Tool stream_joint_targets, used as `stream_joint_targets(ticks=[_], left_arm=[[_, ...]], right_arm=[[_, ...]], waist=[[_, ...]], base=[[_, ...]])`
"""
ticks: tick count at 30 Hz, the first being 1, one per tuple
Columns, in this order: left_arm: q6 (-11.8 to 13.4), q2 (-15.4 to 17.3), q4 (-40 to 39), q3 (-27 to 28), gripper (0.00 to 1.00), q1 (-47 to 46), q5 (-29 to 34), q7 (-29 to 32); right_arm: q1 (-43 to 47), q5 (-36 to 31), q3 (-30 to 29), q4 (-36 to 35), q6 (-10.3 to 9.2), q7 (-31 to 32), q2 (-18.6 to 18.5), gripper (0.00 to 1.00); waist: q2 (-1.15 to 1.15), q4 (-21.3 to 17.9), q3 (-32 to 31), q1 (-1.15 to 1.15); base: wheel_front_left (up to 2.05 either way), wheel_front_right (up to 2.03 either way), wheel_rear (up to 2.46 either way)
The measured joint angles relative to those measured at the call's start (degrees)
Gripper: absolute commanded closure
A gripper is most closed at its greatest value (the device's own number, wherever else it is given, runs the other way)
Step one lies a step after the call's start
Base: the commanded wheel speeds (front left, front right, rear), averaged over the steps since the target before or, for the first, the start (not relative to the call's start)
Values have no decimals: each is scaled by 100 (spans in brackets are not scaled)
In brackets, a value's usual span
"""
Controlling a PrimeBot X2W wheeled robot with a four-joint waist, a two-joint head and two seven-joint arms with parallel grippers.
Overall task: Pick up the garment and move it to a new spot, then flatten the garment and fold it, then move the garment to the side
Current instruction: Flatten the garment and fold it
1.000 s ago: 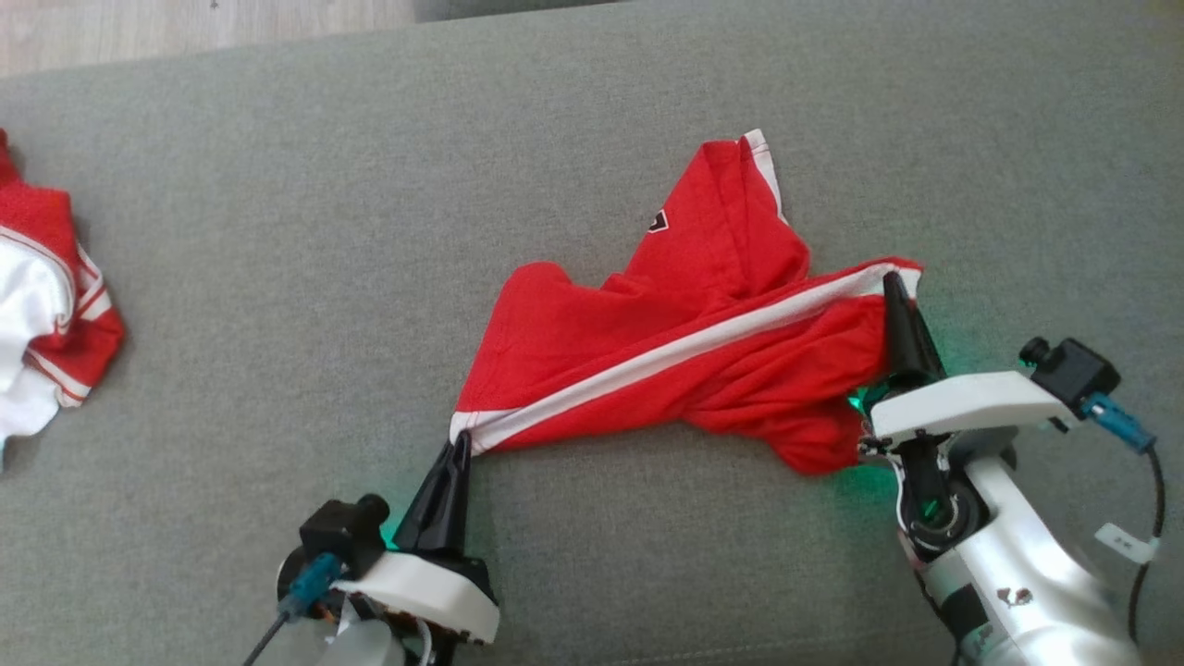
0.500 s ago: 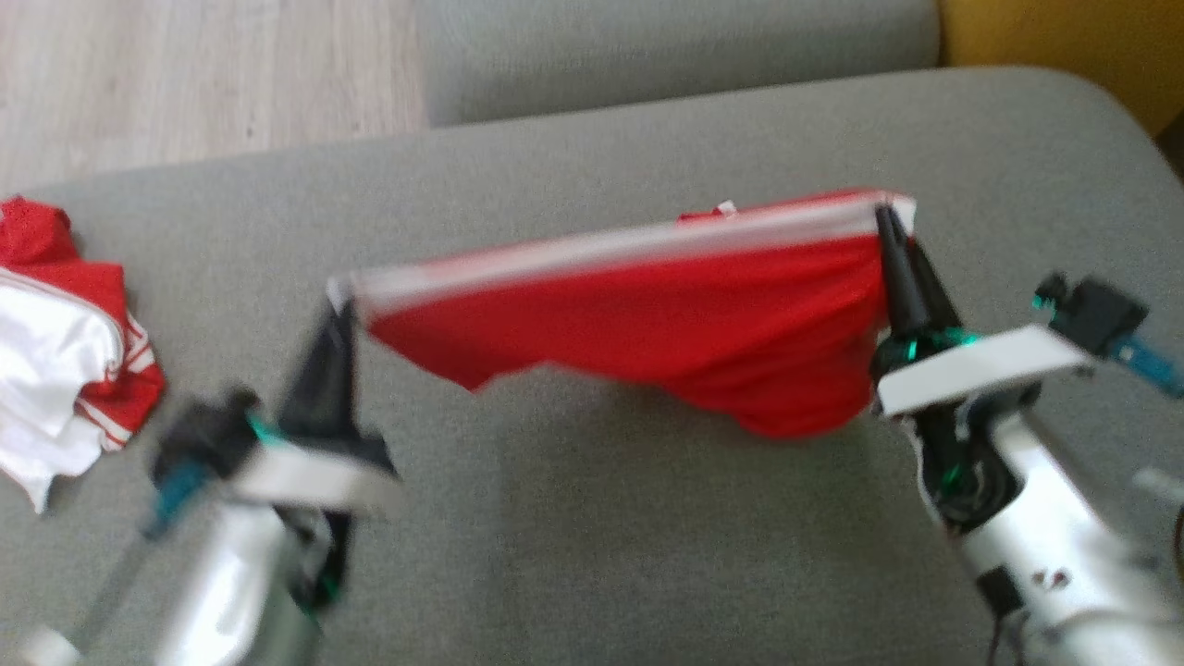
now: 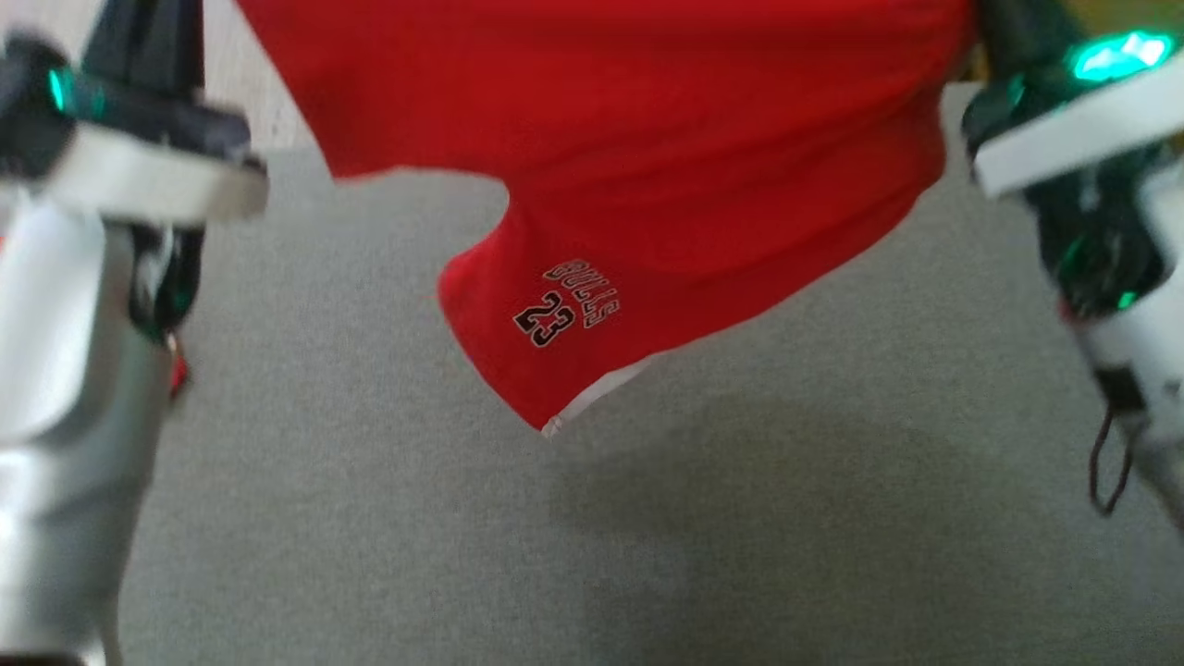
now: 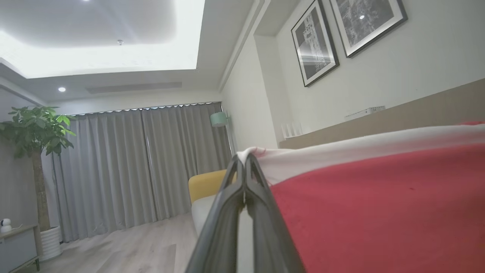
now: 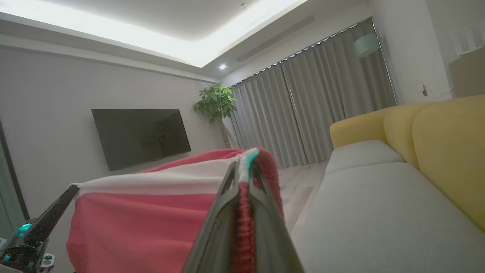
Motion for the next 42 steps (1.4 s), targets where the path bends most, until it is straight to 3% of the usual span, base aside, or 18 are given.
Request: stream_joint_targets(ticks=[7, 13, 15, 20, 24, 30, 34, 42], left_arm=[[115, -216, 871, -230, 100, -1071, 229, 202], [599, -572, 1640, -208, 100, -1968, 579, -335], [726, -669, 1646, -141, 100, -2292, 638, -410], [757, -827, 1065, 16, 100, -2398, 816, -449], [732, -1055, 719, 205, 100, -1239, 804, -449], [464, -1577, 832, 336, 100, 1413, 639, -442], [396, -1728, 947, 414, 100, 2520, 594, -441], [357, -1759, 818, 505, 100, 4019, 387, -441]], right_arm=[[-1190, -454, 78, 996, 0, 141, 180, 100], [-2337, -1262, 450, 2047, 0, -589, 344, 100], [-2695, -1484, 501, 2262, 0, -802, 342, 100], [-2967, -1712, 598, 2392, 0, -968, 276, 100], [-2245, -1792, 821, 2097, 0, -968, 59, 100], [47, -1710, 960, 1800, 0, -966, -185, 100], [1229, -1655, 834, 1439, 0, -961, -93, 100], [2966, -1693, 319, 923, 0, -961, 436, 100]], waist=[[0, 158, 640, 1], [0, 357, 1178, 3], [0, 458, 1295, 2], [0, 726, 1478, 1], [0, 880, 1476, 2], [0, 934, 1233, 0], [0, 884, 1025, -1], [0, 751, 291, -2]], base=[[0, 0, 0], [0, 0, 0], [0, 0, 0], [0, 0, 0], [0, 0, 0], [0, 0, 0], [0, 0, 0], [0, 0, 0]])
